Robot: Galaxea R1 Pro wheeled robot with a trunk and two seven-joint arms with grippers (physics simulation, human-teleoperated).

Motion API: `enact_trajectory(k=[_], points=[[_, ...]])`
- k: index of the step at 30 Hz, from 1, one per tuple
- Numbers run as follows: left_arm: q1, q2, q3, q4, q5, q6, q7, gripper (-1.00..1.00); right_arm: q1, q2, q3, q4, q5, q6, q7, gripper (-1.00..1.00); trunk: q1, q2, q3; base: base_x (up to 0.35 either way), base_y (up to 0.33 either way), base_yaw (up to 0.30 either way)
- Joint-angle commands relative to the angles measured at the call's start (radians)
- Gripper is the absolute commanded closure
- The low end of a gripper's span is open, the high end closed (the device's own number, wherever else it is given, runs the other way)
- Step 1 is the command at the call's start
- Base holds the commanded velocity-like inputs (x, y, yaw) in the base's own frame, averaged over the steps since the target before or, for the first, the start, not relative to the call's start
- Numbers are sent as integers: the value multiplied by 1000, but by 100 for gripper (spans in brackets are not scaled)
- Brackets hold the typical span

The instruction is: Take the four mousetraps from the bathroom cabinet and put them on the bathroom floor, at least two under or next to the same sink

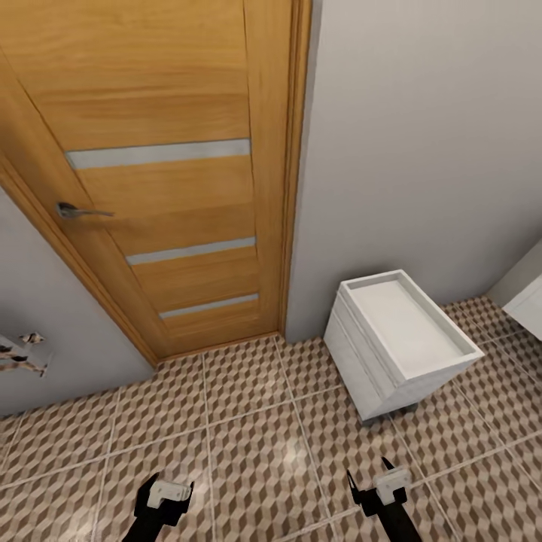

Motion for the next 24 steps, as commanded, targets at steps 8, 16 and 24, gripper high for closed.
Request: enact_trajectory(k=[8, 16, 24], points=[[-1, 0, -8, 4, 9, -5, -4, -100, 0, 0, 3, 0, 9, -1, -10, -100, 1, -2, 8, 0, 0, 186], [-1, 0, -8, 4, 9, -4, -3, -100, 0, 0, 3, 0, 9, -1, -10, -100, 1, -2, 17, 0, 0, 186], [-1, 0, -8, 4, 9, -4, -3, -100, 0, 0, 4, 0, 9, -1, -10, -100, 1, -2, 26, 0, 0, 186]])
